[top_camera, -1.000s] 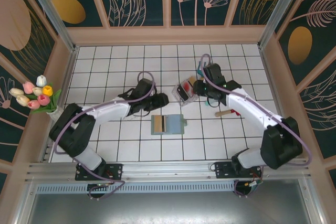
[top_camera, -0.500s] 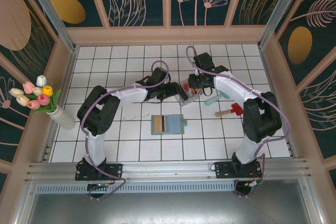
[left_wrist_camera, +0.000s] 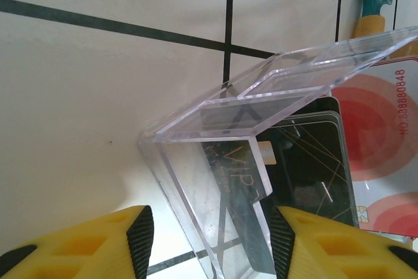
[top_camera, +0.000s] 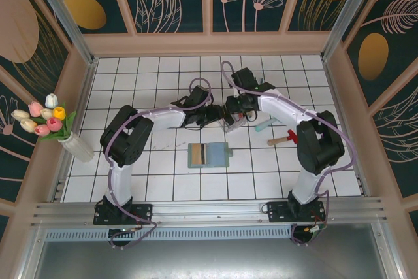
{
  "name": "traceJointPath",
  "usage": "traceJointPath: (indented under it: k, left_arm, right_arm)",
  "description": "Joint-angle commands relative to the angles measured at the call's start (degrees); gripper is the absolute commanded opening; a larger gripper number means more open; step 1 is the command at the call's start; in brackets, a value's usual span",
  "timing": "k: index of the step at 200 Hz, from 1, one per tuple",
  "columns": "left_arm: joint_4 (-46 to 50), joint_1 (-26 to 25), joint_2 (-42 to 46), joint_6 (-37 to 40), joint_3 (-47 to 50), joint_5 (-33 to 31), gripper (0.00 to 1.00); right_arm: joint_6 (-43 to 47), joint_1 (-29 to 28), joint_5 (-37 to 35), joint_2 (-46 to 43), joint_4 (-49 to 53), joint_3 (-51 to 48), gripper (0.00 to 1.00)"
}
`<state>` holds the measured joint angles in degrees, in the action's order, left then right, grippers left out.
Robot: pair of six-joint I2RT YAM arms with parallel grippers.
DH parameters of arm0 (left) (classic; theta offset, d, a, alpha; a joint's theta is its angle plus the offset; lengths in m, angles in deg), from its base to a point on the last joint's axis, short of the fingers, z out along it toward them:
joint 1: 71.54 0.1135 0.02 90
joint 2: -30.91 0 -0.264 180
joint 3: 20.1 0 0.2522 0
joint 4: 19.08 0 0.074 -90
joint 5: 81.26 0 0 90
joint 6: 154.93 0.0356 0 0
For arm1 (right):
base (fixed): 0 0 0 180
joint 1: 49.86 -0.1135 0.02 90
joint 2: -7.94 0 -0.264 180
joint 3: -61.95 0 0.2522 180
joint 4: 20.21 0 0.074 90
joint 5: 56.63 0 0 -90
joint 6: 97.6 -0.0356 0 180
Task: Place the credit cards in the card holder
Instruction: Pick up the credit card from the storage box.
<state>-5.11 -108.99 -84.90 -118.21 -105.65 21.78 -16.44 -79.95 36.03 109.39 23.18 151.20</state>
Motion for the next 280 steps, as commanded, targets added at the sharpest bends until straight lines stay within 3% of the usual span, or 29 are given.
traceJointPath:
  k: [1, 85, 203, 280]
  left_arm:
    - [-0.5, 0.5, 0.0, -0.4, 0.9, 0.1, 0.52]
    - [-2.7, 1.0, 1.3, -1.0, 2.6, 0.2, 0.5]
    - [-3.0, 1.8, 1.1, -0.6, 3.8, 0.6, 0.47]
    - [-3.4, 1.8, 0.9, -0.4, 4.5, 0.7, 0.46]
  right_arm:
    - [0.4, -0.9, -1.1, 1.6, 0.8, 0.2, 0.31]
    - [1.3, -3.7, -3.8, 3.6, -0.6, -2.0, 0.3]
    - [2.0, -8.4, -19.4, 4.8, -3.9, -4.2, 0.33]
    - [2.5, -8.4, -19.1, 2.0, -3.2, -3.8, 0.19]
